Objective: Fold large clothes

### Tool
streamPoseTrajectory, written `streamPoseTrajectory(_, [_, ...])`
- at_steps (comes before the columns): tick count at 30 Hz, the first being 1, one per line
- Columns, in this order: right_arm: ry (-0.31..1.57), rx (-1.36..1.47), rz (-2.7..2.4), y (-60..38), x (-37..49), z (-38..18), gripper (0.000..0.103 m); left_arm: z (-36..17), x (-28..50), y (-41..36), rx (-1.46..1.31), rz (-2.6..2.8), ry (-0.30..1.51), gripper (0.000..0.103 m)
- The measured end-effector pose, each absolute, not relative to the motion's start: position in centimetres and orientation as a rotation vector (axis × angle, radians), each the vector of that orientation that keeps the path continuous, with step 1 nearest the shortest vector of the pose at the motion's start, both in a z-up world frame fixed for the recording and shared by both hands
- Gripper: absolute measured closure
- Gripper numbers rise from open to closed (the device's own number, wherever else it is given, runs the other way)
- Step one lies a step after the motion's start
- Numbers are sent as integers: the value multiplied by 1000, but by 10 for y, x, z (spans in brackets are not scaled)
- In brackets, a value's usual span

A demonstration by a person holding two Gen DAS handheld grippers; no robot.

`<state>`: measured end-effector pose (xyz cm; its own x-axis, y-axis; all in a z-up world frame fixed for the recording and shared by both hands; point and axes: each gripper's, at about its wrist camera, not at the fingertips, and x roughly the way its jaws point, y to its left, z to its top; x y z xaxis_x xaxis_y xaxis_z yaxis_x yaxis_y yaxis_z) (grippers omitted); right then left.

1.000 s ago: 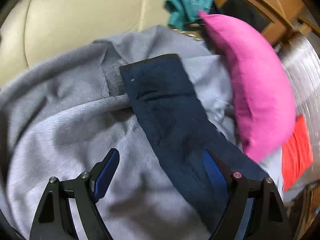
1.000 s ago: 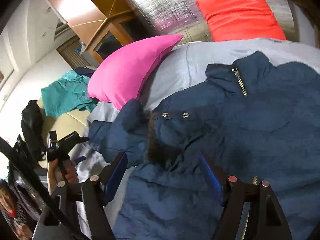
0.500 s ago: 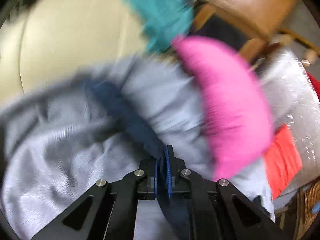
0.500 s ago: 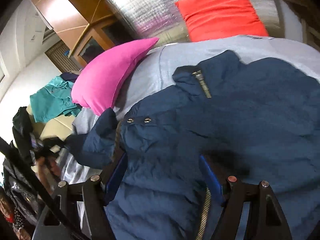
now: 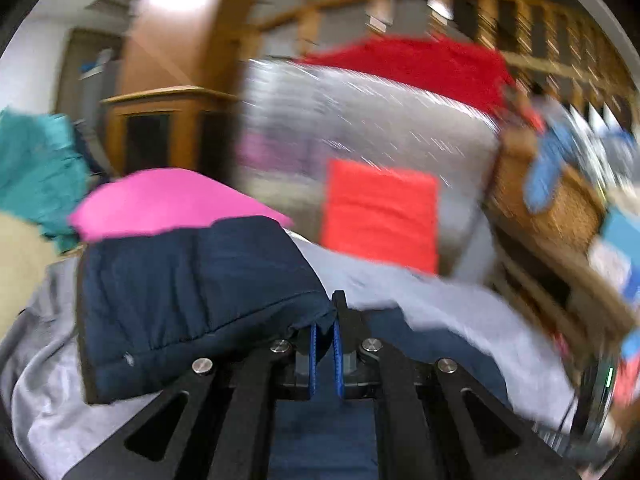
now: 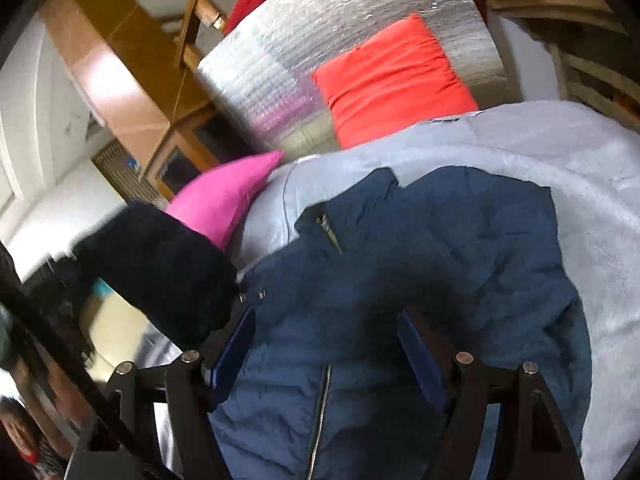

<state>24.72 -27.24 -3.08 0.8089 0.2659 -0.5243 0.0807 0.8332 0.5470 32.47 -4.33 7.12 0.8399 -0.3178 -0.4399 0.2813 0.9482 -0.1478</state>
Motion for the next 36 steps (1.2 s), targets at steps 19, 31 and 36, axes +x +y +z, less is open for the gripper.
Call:
streamPoseTrajectory(19, [704, 720, 67, -296, 258, -72, 26, -30, 298, -104, 132, -705, 863, 8])
streamPoseTrajectory(31, [715, 358, 279, -202, 258, -42, 26, -35, 348, 27, -97, -137, 831, 9])
streamPoseTrajectory(36, [744, 96, 312, -128, 258, -53, 26, -62, 368, 43, -126, -33, 955, 15])
